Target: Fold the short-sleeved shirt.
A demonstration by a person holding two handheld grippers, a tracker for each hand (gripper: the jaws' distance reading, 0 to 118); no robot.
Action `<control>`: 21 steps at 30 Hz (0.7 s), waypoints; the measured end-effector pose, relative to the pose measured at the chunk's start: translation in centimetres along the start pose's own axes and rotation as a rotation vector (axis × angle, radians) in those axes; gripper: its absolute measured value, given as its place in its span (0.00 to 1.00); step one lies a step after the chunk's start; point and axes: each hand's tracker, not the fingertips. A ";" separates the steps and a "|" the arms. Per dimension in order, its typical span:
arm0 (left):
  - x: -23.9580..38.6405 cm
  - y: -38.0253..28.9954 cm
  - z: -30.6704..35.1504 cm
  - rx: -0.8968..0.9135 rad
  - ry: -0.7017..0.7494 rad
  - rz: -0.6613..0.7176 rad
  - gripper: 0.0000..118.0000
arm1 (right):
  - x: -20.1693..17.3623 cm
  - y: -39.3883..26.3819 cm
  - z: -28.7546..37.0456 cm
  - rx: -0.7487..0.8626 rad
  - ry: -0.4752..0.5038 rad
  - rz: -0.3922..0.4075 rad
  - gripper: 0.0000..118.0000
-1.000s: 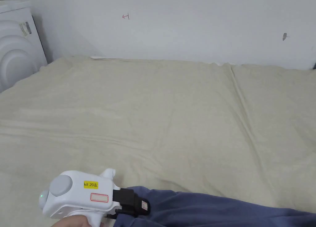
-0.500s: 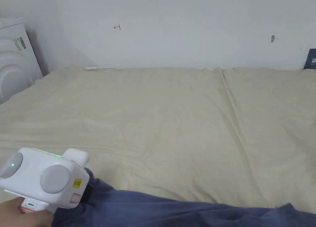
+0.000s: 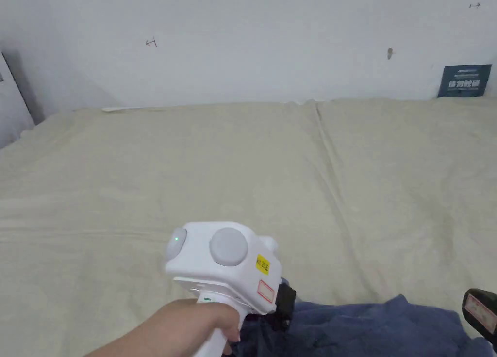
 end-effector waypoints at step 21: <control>-2.1 -6.7 3.4 0.184 0.003 0.068 0.00 | 2.6 1.0 2.1 0.030 -0.006 -0.046 0.00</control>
